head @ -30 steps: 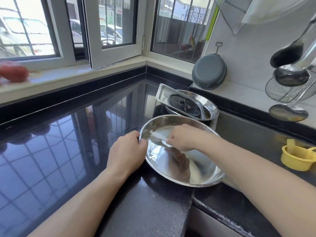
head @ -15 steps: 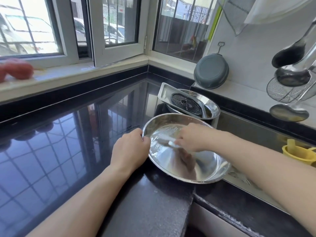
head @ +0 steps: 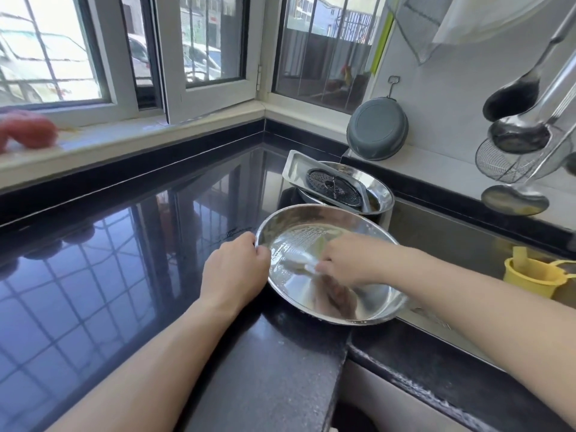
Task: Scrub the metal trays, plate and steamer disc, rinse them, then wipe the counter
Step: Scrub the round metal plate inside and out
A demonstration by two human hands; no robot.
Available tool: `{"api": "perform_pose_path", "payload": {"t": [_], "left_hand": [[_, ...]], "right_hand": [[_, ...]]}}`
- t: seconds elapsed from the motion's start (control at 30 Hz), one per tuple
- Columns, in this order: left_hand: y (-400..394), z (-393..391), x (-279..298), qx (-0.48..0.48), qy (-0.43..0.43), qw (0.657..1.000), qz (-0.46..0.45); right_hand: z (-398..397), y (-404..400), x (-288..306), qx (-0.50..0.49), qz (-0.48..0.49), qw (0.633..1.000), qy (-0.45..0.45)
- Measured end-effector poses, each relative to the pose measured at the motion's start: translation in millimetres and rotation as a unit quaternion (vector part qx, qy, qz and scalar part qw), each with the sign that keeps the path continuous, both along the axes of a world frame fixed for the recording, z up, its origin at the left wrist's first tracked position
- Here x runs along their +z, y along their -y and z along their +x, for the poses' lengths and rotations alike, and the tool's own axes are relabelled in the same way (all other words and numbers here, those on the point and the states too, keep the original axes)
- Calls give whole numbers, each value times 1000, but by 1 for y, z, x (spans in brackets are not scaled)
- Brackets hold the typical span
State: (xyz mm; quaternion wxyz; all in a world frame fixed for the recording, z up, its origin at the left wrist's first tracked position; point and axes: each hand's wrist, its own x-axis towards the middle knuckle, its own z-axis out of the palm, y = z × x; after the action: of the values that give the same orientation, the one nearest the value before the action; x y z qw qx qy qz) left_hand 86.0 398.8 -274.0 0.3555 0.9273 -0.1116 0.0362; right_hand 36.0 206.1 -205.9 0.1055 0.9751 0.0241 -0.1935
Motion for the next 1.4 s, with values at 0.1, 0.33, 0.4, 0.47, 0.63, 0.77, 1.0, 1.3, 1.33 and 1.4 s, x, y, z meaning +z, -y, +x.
{"api": "perform_pose_path", "payload": {"t": [0.1,0.33,0.4,0.47,0.63,0.77,1.0,1.3,1.33,1.4], "left_hand": [[-3,0,0,-12,-8,999,-35],[-12,7,2,-73,-69,955,-279],[-14,8,3,-71,-76,936,-337],[-15,9,3,-68,-80,921,-375],[-16,12,-1,-99,-76,915,-384],[-16,14,-5,-100,-38,928,-357],[-14,12,-8,-99,-1,939,-330],[-12,9,-6,-88,35,950,-297],[-11,8,-6,-92,38,951,-292],[-10,7,-5,-92,34,952,-291]], "right_hand": [[5,14,2,-41,-11,998,35],[-9,9,13,-65,-14,997,48],[-11,13,18,-80,-20,995,49],[-12,19,19,-97,-33,993,57],[-3,38,12,-163,-48,983,72],[3,25,5,-106,12,994,27],[16,11,4,-61,51,994,69],[17,-28,-3,-26,46,992,113],[23,-29,-1,-40,36,990,128],[29,-35,1,-40,55,992,110]]}}
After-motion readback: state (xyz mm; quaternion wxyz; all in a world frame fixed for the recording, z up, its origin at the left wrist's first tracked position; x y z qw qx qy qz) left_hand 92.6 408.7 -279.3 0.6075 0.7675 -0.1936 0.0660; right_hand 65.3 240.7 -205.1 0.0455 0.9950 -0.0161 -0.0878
